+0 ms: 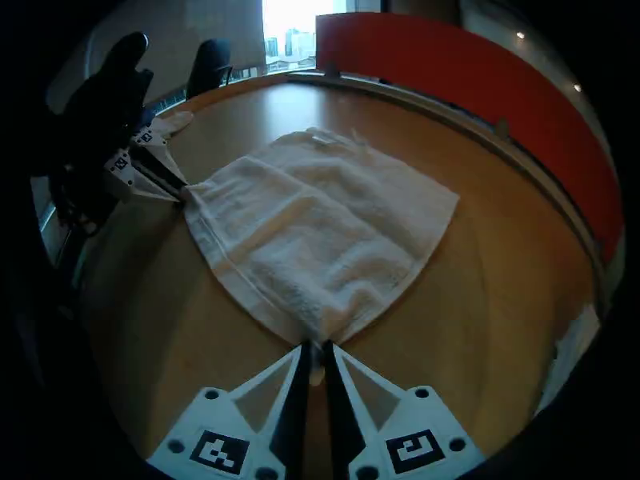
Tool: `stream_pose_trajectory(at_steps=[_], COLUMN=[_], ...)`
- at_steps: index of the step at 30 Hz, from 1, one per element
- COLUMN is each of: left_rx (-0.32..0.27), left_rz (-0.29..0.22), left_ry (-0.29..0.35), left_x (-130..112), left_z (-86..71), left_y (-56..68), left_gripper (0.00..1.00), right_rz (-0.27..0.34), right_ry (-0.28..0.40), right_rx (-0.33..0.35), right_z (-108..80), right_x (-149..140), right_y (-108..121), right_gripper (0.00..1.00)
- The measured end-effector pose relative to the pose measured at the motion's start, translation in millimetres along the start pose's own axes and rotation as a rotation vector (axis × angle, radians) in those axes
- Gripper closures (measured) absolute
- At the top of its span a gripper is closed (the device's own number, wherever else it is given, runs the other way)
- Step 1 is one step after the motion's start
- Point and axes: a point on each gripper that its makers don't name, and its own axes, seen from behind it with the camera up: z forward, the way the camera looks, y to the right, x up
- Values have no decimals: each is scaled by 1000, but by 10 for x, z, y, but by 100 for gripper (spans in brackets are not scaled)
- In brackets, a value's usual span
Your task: Fold towel
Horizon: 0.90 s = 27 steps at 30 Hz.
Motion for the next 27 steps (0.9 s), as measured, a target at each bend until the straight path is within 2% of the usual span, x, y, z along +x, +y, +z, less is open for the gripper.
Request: stream_pose_trajectory(at_steps=[4,12,18,27], left_rx=[11,17,14,9], left_rz=[-14,-43,-75,-101], left_ry=[-2,5,19,35], left_x=[10,67,138,215], left_z=[-1,-47,-148,-338], left_y=[5,-20,-45,-4], left_gripper=[88,90,90,91], right_rz=[1,6,7,10], right_ry=[1,9,20,52], right_rx=[1,2,4,2], right_z=[-15,-63,-130,-316], right_x=[-2,14,67,204], right_y=[-8,-22,-57,-132], right_gripper=[88,88,88,88])
